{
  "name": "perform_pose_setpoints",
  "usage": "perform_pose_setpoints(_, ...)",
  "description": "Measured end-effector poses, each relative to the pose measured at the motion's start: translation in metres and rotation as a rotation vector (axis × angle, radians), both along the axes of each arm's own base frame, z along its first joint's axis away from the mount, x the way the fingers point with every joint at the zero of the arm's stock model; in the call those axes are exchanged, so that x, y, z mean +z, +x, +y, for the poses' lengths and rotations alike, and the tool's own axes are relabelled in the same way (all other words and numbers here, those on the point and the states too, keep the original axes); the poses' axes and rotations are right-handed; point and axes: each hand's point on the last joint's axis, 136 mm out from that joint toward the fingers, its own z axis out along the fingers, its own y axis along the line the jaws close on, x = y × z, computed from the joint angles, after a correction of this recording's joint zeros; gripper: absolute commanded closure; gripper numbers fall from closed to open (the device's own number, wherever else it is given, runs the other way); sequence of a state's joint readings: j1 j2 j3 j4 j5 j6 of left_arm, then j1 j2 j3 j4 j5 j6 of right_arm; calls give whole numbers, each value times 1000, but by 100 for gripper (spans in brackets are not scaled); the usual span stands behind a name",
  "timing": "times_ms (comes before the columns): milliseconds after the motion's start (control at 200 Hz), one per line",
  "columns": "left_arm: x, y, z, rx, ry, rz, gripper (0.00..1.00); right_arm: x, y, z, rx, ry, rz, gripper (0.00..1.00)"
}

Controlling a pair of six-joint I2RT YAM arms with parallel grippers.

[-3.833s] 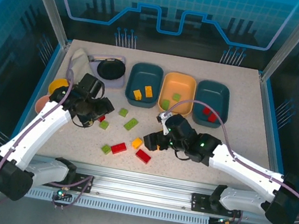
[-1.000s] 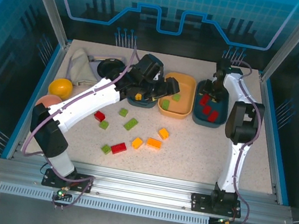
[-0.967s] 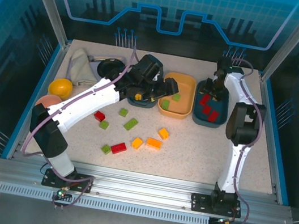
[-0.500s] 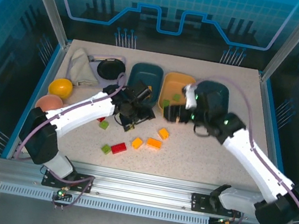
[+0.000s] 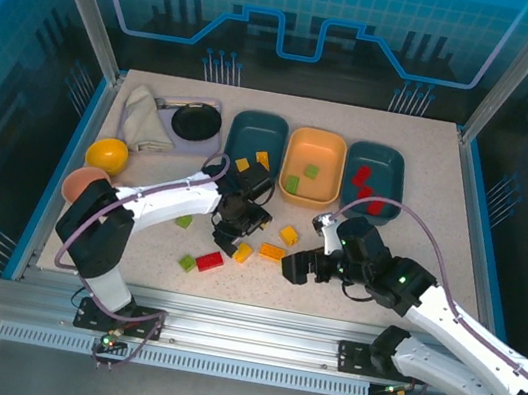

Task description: Sort the legos into containers by color

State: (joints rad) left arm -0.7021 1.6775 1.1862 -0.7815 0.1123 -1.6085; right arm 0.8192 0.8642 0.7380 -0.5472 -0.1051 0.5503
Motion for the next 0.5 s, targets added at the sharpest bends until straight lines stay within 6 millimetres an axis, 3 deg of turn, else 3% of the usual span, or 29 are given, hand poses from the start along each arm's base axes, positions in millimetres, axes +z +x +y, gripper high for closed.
perform_pose_setpoints(290, -24, -21, 6, 37, 49, 73, 22, 10, 2, 2, 0, 17, -15, 0)
perform_pose_setpoints(500, -41, -20, 5, 38, 53, 75, 28, 10, 4, 2, -6, 15, -10, 0)
